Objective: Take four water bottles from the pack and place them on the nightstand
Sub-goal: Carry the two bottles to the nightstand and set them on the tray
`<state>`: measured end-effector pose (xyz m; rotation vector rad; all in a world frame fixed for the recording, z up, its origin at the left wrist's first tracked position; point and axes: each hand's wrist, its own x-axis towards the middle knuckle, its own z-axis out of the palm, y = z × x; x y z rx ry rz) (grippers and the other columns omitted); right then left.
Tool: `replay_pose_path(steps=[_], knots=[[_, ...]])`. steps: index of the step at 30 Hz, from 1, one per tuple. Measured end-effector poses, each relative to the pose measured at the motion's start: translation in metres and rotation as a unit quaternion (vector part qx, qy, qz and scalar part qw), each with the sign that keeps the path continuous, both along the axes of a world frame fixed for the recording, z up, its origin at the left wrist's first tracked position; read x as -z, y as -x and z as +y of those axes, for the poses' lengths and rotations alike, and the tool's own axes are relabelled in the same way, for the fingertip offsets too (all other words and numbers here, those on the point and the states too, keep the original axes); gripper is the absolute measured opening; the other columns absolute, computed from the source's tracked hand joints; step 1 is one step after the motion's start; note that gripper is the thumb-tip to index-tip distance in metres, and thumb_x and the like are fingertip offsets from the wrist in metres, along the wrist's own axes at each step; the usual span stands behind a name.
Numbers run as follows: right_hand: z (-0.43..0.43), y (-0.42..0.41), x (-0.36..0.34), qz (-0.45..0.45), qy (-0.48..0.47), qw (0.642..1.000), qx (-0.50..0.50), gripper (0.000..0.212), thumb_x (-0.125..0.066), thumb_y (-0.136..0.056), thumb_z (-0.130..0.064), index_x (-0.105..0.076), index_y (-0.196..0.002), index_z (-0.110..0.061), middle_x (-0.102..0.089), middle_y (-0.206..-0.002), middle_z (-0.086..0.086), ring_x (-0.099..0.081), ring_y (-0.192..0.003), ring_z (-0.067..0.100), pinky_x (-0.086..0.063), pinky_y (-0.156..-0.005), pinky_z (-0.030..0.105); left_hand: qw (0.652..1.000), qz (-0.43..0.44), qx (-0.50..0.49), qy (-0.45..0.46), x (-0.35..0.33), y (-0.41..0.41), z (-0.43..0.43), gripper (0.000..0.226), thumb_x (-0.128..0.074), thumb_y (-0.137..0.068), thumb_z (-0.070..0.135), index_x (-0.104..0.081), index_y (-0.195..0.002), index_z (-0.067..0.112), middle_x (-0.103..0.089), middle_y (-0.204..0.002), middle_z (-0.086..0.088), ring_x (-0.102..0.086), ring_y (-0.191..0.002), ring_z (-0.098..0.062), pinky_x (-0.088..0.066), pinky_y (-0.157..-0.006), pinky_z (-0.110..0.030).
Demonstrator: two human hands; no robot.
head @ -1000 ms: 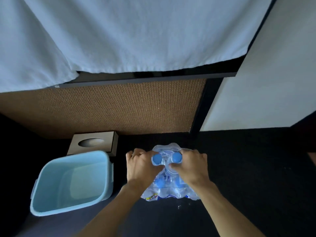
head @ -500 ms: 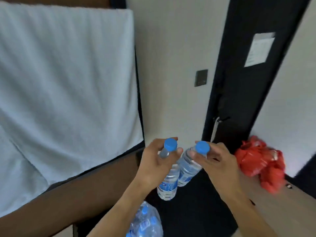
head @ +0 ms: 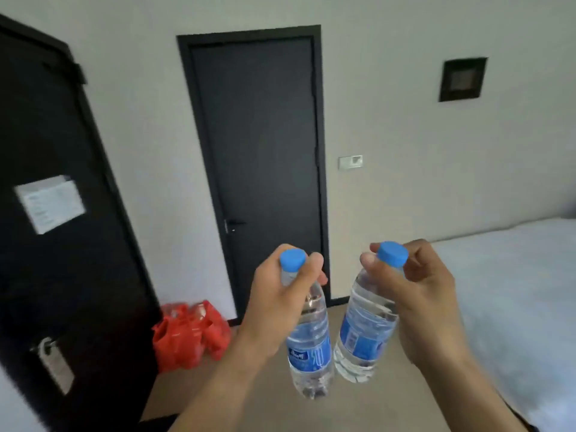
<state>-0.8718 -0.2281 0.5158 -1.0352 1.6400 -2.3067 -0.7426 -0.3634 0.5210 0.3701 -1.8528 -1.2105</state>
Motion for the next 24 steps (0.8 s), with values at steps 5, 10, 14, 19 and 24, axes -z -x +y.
replay_pose_path(steps=[5, 10, 14, 19, 24], knots=[[0.137, 0.175, -0.023, 0.01, -0.011, 0.99, 0.141, 0.037, -0.087, -0.072, -0.039, -0.058, -0.083, -0.018, -0.079, -0.095, 0.012, -0.076, -0.088, 0.036, -0.062, -0.08, 0.054, 0.978, -0.004, 0.21, -0.001, -0.011, 0.228, 0.105, 0.053, -0.063, -0.086, 0.06, -0.06, -0.09, 0.007, -0.071, -0.075, 0.003, -0.066, -0.069, -0.012, -0.057, -0.07, -0.03], [0.276, 0.328, -0.037, 0.046, -0.08, 0.959, 0.268, 0.057, -0.088, -0.068, -0.049, -0.051, -0.086, -0.011, -0.065, -0.085, 0.021, -0.067, -0.081, 0.039, -0.056, -0.084, 0.064, 0.936, 0.003, 0.353, 0.019, -0.02, 0.432, 0.241, 0.043, -0.062, -0.095, 0.054, -0.059, -0.095, 0.011, -0.071, -0.078, 0.01, -0.067, -0.076, -0.004, -0.053, -0.074, -0.016], [0.372, 0.43, -0.042, 0.004, -0.1, 0.928, 0.358, 0.071, -0.089, -0.062, -0.054, -0.051, -0.095, -0.003, -0.057, -0.088, 0.03, -0.062, -0.076, 0.033, -0.055, -0.081, 0.066, 0.888, -0.006, 0.458, 0.044, -0.031, 0.567, 0.343, 0.041, -0.056, -0.087, 0.058, -0.057, -0.106, 0.021, -0.067, -0.093, 0.007, -0.068, -0.087, 0.001, -0.057, -0.082, -0.02], [0.469, 0.55, -0.035, -0.023, -0.106, 0.881, 0.46, 0.059, -0.088, -0.064, -0.054, -0.057, -0.094, -0.014, -0.064, -0.093, 0.021, -0.07, -0.095, 0.042, -0.058, -0.088, 0.061, 0.839, -0.057, 0.537, 0.072, -0.028, 0.71, 0.44, 0.052, -0.044, -0.087, 0.067, -0.052, -0.124, 0.031, -0.068, -0.115, 0.004, -0.068, -0.112, -0.014, -0.056, -0.091, -0.022], [0.533, 0.669, -0.021, -0.016, -0.111, 0.835, 0.538, 0.05, -0.086, -0.073, -0.046, -0.057, -0.096, -0.013, -0.063, -0.086, 0.012, -0.071, -0.09, 0.034, -0.06, -0.087, 0.057, 0.806, -0.051, 0.588, 0.052, -0.011, 0.849, 0.514, 0.044, -0.041, -0.086, 0.067, -0.051, -0.12, 0.039, -0.065, -0.112, 0.021, -0.069, -0.105, -0.008, -0.057, -0.079, -0.012]])
